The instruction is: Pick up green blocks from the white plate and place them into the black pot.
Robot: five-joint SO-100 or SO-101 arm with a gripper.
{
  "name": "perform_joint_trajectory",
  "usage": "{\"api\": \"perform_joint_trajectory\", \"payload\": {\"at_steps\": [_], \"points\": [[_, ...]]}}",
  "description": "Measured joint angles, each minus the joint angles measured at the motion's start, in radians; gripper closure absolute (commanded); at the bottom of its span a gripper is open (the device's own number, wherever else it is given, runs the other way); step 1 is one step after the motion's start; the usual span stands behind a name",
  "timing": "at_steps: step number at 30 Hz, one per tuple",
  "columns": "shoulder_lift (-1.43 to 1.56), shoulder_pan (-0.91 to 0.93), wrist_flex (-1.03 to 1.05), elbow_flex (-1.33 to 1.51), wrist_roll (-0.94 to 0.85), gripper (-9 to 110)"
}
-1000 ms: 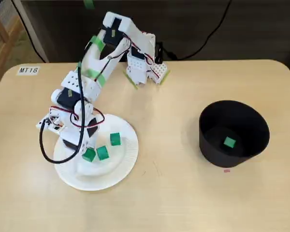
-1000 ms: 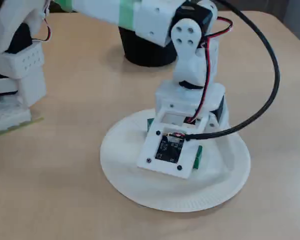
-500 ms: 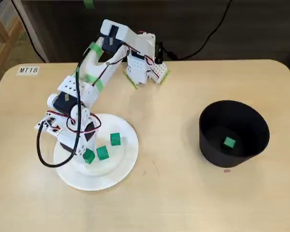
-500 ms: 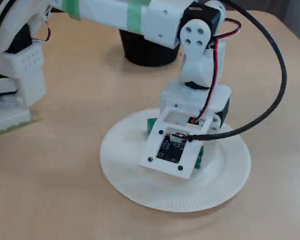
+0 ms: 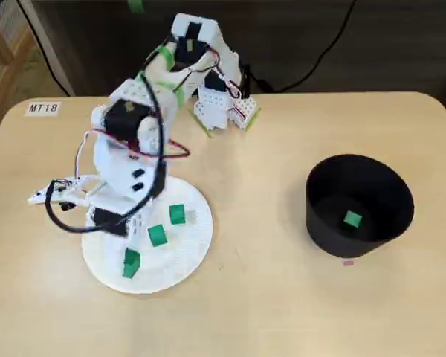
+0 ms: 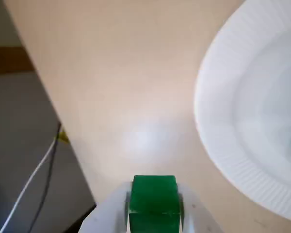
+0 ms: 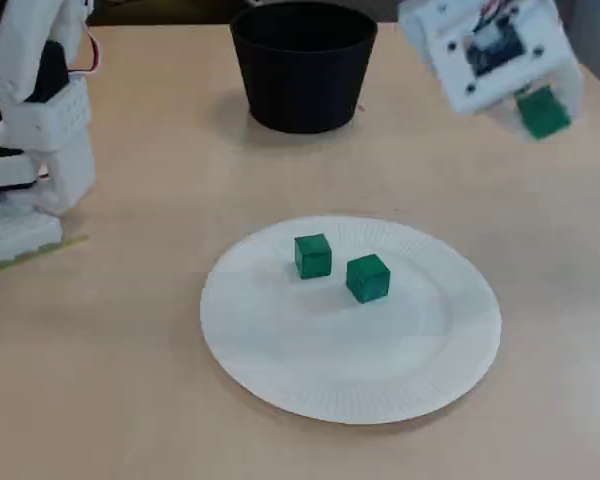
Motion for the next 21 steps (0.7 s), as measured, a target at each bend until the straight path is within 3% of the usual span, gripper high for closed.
{"api": "perform_joint_trajectory", "payload": {"at_steps": [7, 10, 17, 21], "points": [[0.426, -0.063, -0.245, 0.348, 0.048, 104], [0.604, -0.095, -0.261, 0.489, 0.055, 104], [0.704, -0.359, -0.094, 0.468, 0.054, 104], [0.597, -0.541, 0.086, 0.276, 0.028, 104]]}}
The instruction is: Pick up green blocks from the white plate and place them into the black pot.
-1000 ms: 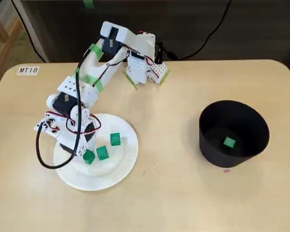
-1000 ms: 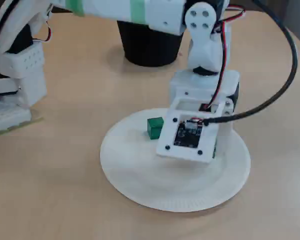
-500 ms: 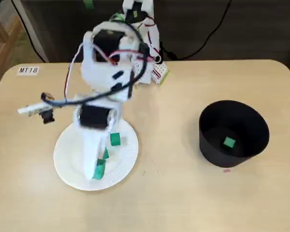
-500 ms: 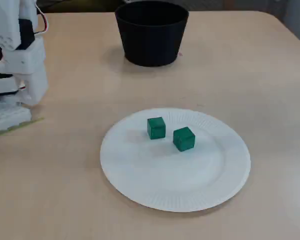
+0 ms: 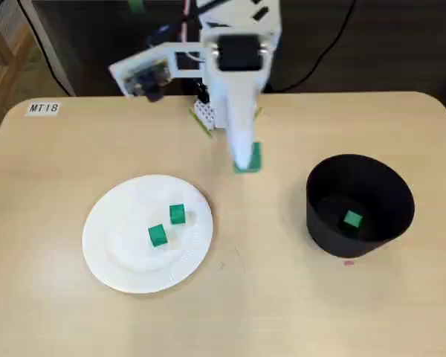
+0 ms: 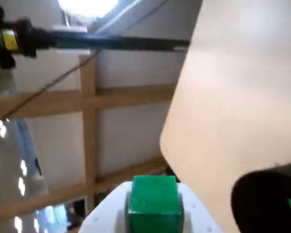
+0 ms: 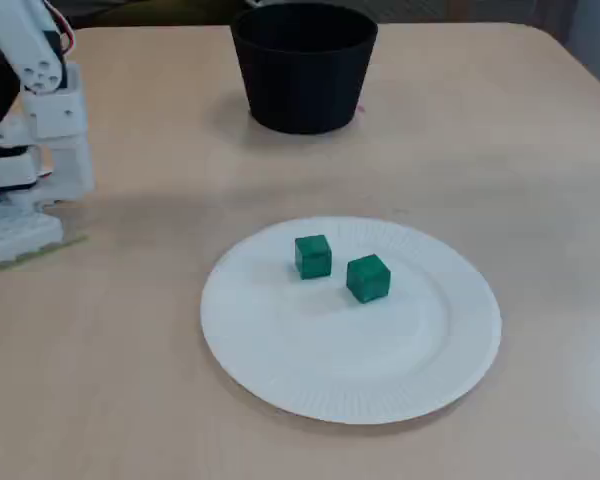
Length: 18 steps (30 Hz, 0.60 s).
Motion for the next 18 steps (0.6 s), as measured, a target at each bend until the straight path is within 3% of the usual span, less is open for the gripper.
{"api": "perform_joint_trajectory", "payload": {"at_steps": [7, 18], "points": [[-0.322, -0.201, 0.334, -0.419, -0.051, 104], [-0.476, -0.31, 0.394, -0.422, -0.048, 104]]}}
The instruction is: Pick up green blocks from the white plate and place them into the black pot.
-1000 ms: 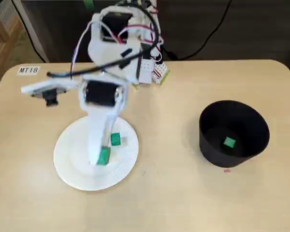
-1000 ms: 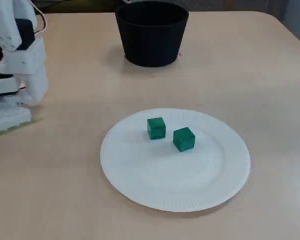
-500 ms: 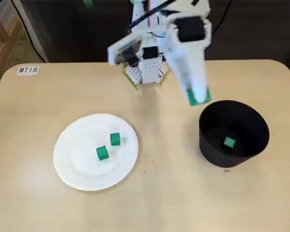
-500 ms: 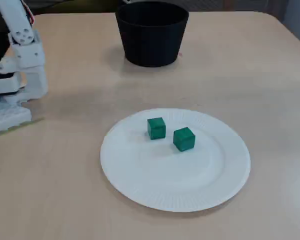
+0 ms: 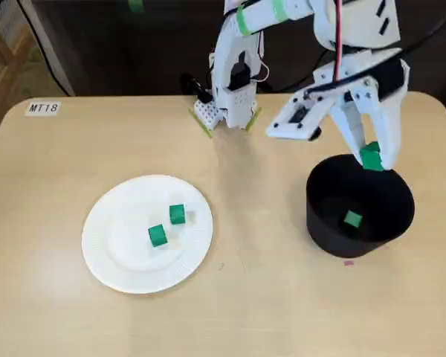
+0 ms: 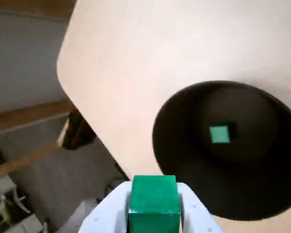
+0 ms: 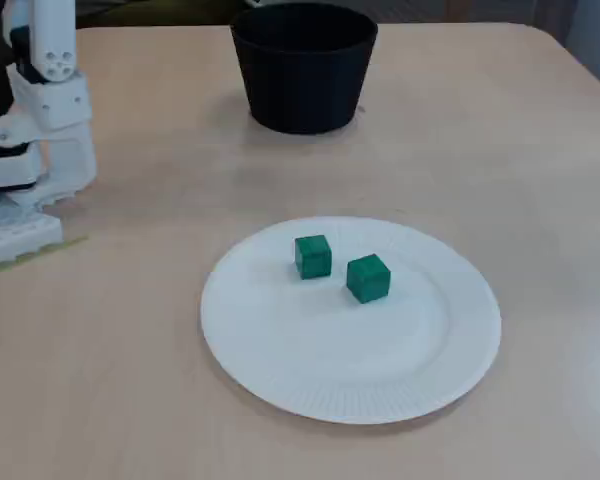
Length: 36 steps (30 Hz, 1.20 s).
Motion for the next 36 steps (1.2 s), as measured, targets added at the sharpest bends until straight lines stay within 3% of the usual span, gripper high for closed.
{"api": "perform_joint_trajectory", "payload": {"at_steps": [12, 17, 21, 23, 24, 25, 26, 30, 36], "points": [[-0.101, -0.025, 0.0, 0.048, 0.018, 104], [-0.101, -0.025, 0.0, 0.055, 0.046, 78], [-0.101, -0.025, 0.0, 0.057, 0.046, 70], [-0.101, -0.025, 0.0, 0.057, 0.046, 75], [-0.101, -0.025, 0.0, 0.057, 0.046, 83], [-0.1, -0.025, 0.0, 0.057, 0.046, 100], [-0.1, -0.023, 0.0, 0.057, 0.054, 104], [-0.034, 0.051, 0.0, 0.104, 0.067, 104], [0.212, 0.359, -0.006, 0.38, -0.012, 104]]}}
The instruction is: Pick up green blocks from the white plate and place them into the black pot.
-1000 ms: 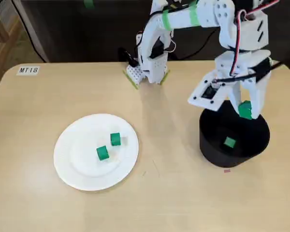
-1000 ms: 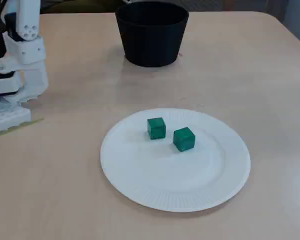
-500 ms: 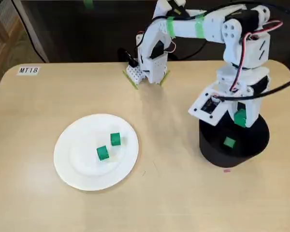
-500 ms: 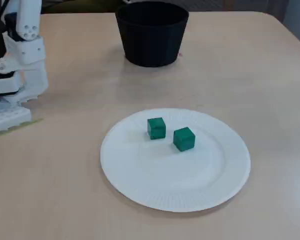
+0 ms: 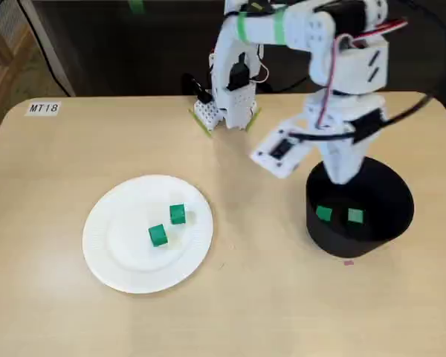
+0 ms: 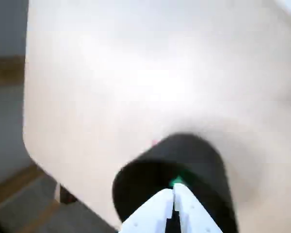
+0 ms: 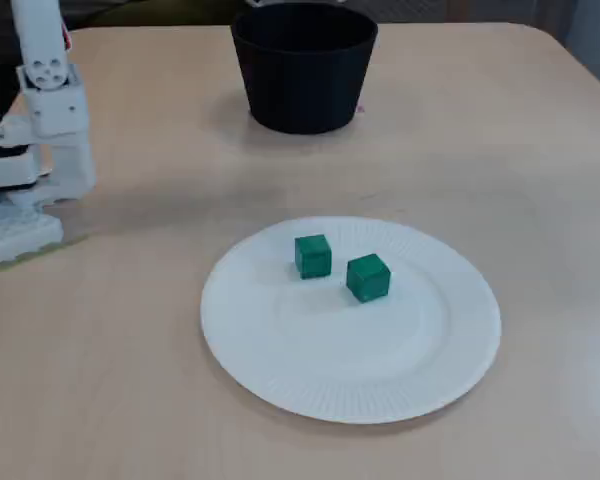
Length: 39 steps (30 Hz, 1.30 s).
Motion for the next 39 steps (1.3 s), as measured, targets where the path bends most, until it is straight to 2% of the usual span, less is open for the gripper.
{"api": "perform_joint_trajectory", "payload": {"at_steps": [4, 7, 23, 24, 27, 29, 34, 39], "points": [[0.169, 0.222, -0.155, 0.296, -0.072, 104], [0.202, 0.319, -0.253, 0.453, -0.118, 104], [-0.02, 0.598, -0.261, 0.515, -0.37, 104], [-0.023, 0.601, -0.258, 0.52, -0.368, 101], [-0.029, 0.607, -0.256, 0.538, -0.354, 84], [-0.029, 0.609, -0.253, 0.555, -0.354, 79], [-0.029, 0.606, -0.253, 0.578, -0.327, 73], [-0.029, 0.594, -0.252, 0.592, -0.302, 73]]}}
